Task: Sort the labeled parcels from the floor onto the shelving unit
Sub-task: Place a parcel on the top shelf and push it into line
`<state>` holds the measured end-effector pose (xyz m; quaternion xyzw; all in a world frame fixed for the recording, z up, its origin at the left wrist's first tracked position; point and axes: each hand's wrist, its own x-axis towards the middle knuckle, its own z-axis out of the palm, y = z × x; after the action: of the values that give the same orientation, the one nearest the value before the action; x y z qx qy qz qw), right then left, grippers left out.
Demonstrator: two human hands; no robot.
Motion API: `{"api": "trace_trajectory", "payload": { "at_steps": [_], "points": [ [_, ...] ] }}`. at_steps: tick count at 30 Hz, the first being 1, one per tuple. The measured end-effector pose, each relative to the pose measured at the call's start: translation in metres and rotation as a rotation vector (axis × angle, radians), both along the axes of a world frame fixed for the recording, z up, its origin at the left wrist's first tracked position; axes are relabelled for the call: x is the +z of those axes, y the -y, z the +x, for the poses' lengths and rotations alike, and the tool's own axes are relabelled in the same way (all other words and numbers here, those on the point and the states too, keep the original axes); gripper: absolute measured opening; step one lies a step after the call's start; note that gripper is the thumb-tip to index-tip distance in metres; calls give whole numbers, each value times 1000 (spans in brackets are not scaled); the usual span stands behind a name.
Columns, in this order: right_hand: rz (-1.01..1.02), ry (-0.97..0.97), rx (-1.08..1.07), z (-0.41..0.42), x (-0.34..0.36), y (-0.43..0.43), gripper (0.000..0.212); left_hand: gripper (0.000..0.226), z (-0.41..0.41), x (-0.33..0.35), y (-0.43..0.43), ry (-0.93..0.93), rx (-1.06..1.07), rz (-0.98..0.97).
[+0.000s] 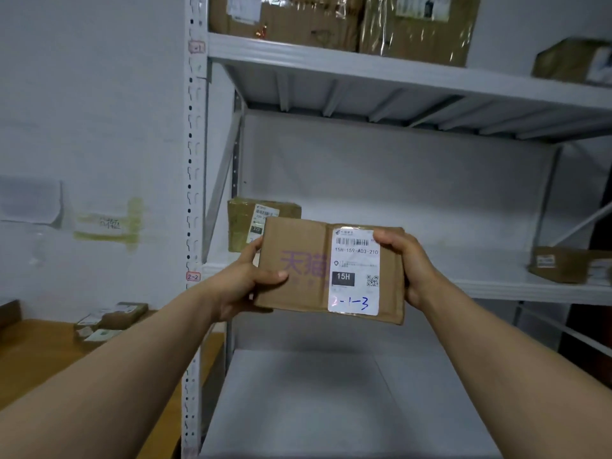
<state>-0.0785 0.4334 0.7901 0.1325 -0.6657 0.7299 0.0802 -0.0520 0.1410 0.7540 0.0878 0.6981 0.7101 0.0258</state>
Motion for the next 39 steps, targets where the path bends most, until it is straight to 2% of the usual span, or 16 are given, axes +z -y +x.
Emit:
{"api": "trace_trajectory", "payload": {
  "at_steps": [3,8,12,13,16,19,23,27,30,34,39],
  "points": [
    [18,-84,-109,3,36,0,80,83,-15,27,-3,-135,-23,39],
    [-31,-245,-300,11,88,3,57,75,-30,73,-21,-288,21,236],
    [-100,-348,-451,18,109,1,74,82,-33,104,-39,-402,-49,395],
    [-128,-353,-474,18,113,-1,73,85,-33,111,-44,-430,-79,439],
    [-176,-407,-516,17,125,-8,58,87,-36,130,-64,-505,-112,469],
    [-201,-419,-552,12,144,-23,68,87,-41,155,-92,-611,-85,499],
    [-377,-574,-526,-8,171,-56,63,86,-52,195,-132,-811,-37,511],
    [-430,-733,-457,-30,203,-93,48,98,-65,237,-173,-977,-20,441],
    [-369,-795,-457,-54,233,-124,53,108,-79,265,-209,-1126,41,303],
    [-383,-769,-496,-96,283,-187,73,101,-114,307,-270,-1342,250,63],
    [-379,-795,-567,-146,324,-262,50,85,-156,336,-335,-1506,351,1]
  ]
}}
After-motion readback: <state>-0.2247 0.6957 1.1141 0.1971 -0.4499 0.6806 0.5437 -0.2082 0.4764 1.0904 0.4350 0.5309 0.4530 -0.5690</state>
